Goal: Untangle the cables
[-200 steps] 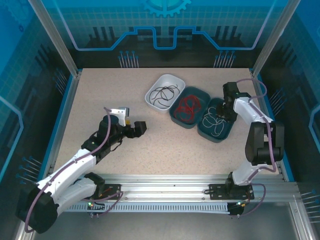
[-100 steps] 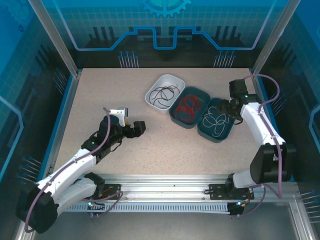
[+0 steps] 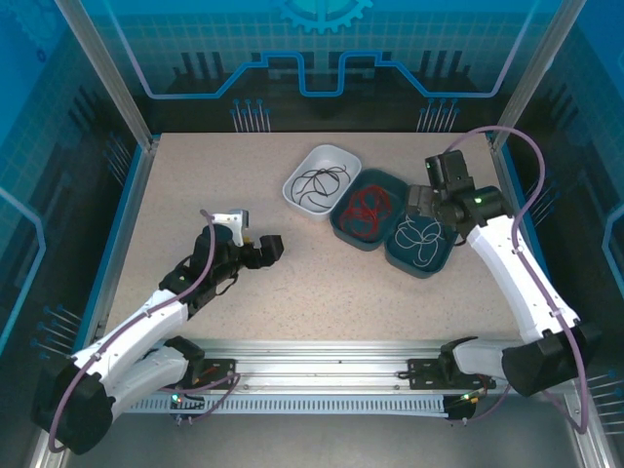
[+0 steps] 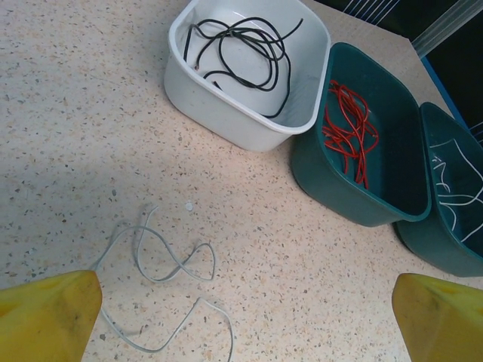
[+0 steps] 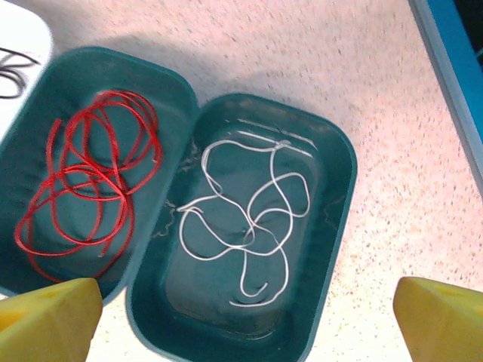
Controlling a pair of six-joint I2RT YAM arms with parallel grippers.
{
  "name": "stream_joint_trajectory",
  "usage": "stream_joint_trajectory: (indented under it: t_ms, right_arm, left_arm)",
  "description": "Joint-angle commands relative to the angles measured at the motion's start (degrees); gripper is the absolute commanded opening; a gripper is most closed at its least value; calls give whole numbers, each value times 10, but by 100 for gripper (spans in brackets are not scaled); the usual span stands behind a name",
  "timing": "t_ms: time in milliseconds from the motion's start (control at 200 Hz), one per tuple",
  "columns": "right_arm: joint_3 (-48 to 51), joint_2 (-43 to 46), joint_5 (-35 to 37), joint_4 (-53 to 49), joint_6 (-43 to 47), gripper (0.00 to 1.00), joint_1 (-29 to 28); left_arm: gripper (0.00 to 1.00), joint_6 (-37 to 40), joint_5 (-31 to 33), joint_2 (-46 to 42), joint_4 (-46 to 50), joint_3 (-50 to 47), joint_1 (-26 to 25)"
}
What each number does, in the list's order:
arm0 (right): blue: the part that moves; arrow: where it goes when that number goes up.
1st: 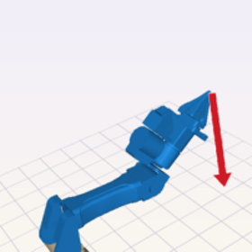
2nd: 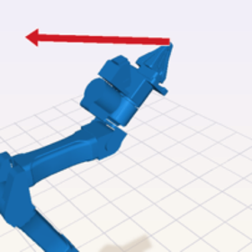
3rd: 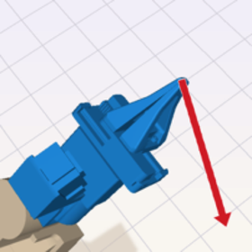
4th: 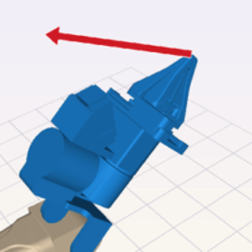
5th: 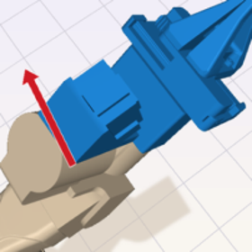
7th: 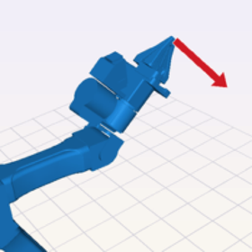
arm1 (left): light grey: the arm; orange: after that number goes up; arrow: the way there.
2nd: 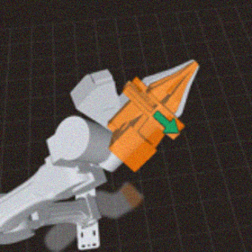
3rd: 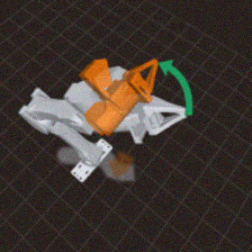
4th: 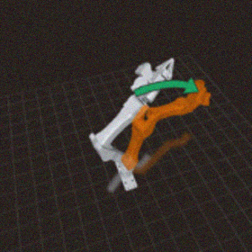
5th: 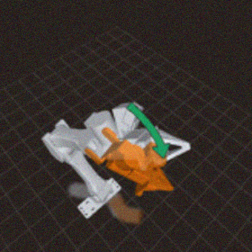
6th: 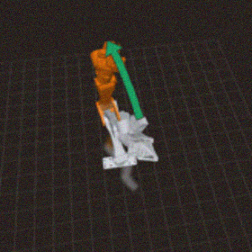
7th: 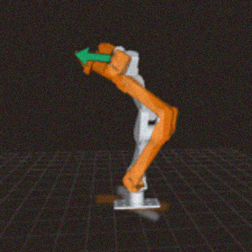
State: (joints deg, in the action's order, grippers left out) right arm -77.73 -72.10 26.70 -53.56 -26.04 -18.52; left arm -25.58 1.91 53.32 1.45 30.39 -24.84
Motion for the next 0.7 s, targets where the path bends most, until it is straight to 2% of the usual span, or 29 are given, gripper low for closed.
stream_joint_trajectory:
  t_ms: [0, 95, 270, 480, 695]
  right_arm:
    - [-31, 11, 53, -14, 1, 100, -57]
    - [-37, 7, 67, 0, 2, 100, -114]
    - [-36, -29, 21, 52, 5, 100, -193]
    - [-74, -145, -6, 92, 40, 100, -290]
    - [-158, -294, -50, 84, 61, 86, -343]
  left_arm:
    - [99, -11, 17, 5, 8, 7, 5]
    - [99, -19, 27, 9, 11, 5, 6]
    - [99, -74, 70, 20, 44, 9, 22]
    - [99, -145, 68, 21, 90, -1, 80]
    - [99, -185, 64, 4, 115, -21, 118]
